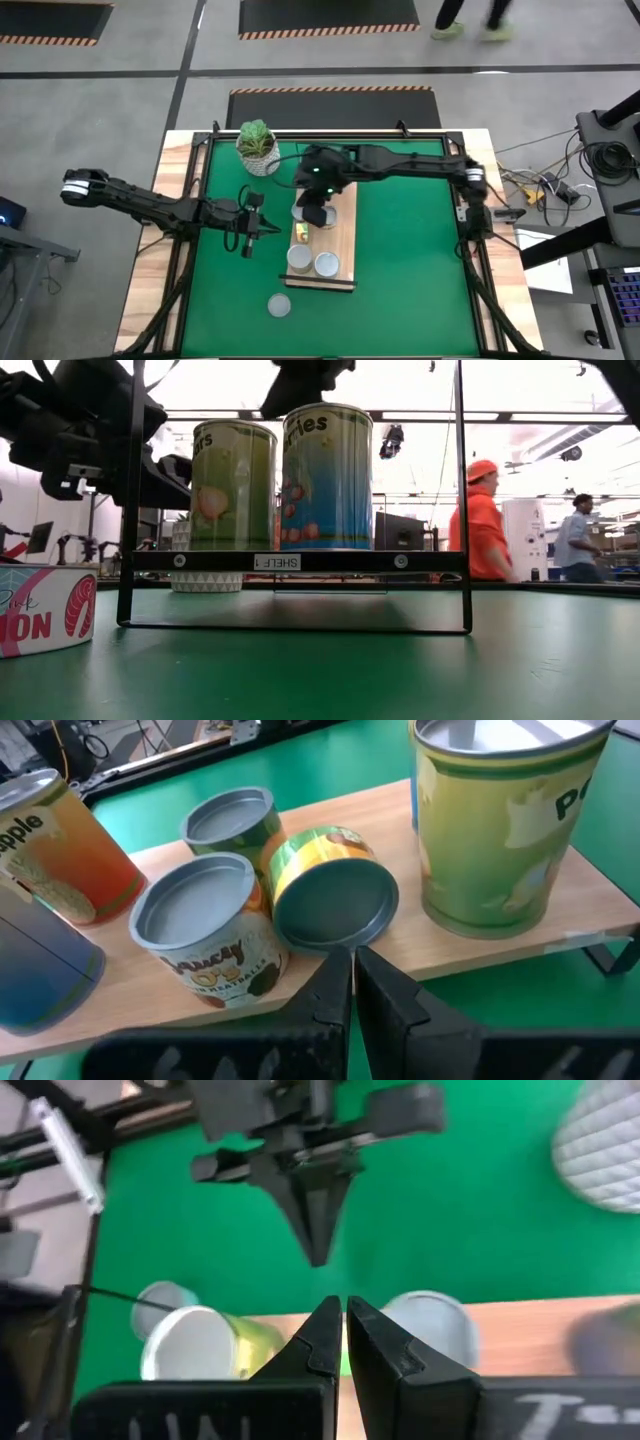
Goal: Pick and place cans onto a shelf
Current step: Adjust the canned goods on the shelf
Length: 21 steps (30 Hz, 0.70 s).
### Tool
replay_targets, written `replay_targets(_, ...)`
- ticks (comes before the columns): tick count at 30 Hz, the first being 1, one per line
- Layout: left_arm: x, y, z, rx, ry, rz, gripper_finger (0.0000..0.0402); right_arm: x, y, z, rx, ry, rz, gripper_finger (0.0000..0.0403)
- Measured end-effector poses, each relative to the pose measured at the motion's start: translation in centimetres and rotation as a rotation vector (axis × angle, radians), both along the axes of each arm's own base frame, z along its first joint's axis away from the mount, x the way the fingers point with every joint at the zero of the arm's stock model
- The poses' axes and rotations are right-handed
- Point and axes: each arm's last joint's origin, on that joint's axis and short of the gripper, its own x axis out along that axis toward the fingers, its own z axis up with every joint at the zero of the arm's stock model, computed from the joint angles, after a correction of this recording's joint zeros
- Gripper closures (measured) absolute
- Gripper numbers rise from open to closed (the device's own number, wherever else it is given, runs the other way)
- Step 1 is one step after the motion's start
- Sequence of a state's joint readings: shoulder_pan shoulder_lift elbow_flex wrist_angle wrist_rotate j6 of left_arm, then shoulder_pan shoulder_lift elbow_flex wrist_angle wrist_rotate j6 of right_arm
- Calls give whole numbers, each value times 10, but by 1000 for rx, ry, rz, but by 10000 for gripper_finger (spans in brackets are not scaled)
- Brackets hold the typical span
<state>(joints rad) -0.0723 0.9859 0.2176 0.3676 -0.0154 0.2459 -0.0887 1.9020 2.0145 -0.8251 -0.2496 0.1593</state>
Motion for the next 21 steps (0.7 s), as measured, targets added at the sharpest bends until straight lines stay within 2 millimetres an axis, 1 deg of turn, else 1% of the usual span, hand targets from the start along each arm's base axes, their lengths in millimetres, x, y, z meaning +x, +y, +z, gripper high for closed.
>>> replay_targets(5, 0, 0, 0, -1, -5, 0, 402, 25, 1, -17, 90, 50, 83, 392)
replay_targets(8, 1, 0, 0, -4, -9, 1, 402, 36, 3, -27, 147, 83, 131, 392)
replay_targets(15, 1, 0, 0, -18, -9, 7, 402, 50, 3, -51, 157, 169, 153, 392)
replay_targets(21, 1, 0, 0, -18, -7, 7, 402, 57, 7, -60, 132, 165, 191, 392)
